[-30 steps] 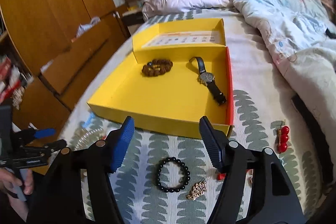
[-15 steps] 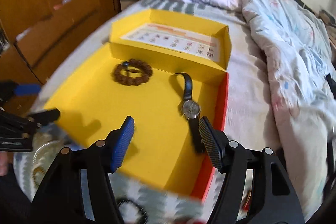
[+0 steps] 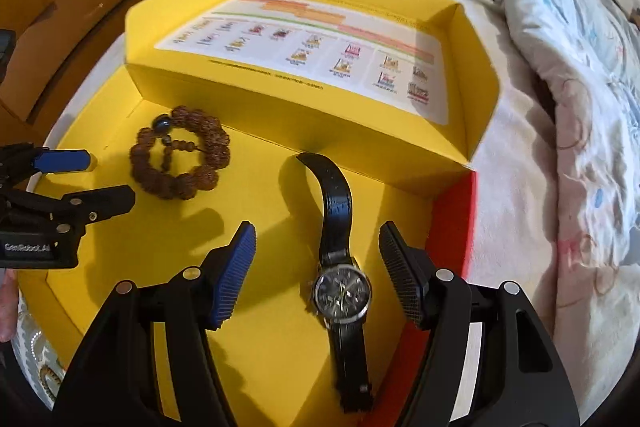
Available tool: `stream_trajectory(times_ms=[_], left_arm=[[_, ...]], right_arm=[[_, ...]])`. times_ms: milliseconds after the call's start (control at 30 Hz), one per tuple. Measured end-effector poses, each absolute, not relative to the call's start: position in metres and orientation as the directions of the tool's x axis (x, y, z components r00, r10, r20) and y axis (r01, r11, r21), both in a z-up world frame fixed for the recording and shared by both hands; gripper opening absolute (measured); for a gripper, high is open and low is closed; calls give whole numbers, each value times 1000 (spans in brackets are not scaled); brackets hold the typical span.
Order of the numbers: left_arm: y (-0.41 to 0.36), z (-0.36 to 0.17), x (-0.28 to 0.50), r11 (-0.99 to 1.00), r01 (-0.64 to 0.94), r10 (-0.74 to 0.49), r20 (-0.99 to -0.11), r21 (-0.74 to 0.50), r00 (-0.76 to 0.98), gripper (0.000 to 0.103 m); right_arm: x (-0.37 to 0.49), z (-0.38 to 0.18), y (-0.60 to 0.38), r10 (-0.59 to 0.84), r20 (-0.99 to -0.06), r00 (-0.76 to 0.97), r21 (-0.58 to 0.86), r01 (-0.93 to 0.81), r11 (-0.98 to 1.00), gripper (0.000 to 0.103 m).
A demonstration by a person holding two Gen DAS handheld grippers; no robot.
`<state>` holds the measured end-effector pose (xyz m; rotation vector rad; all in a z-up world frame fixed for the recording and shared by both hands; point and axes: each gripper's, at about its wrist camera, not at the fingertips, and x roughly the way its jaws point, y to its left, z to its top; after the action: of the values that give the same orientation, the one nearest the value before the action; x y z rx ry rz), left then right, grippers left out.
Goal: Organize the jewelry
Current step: 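Move left tool to brown rudraksha bracelet while right tool moves to black watch, then close left tool on rudraksha bracelet while right tool closes on watch strap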
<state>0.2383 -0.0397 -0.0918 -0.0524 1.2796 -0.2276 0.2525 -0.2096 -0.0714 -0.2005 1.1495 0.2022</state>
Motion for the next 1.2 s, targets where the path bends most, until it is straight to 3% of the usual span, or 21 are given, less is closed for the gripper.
stream_trajectory(times_ms=[333,900,933,1000,1100,1200], left_arm=[[-50,-98,242,982,132,-167,-951,-137,259,86],[-35,-98,252,978,96,-200,-957,-183,209,86],[-36,-99,252,979,96,-194,-957,-177,214,86],[-39,-98,254,979,105,-194,-955,-175,224,84],[-43,-101,256,967,118,-245,-948,-225,203,65],[-43,-102,257,964,117,-258,-944,-238,205,64]], right_arm=[[274,-89,-203,2,-934,356,-92,-248,964,67],[279,-103,-211,79,-943,324,2,-233,972,64],[278,-103,-212,81,-943,323,2,-237,972,62],[276,-101,-212,88,-942,324,7,-242,970,43],[274,-99,-217,116,-943,311,43,-232,972,25],[271,-98,-220,142,-941,307,69,-236,969,20]])
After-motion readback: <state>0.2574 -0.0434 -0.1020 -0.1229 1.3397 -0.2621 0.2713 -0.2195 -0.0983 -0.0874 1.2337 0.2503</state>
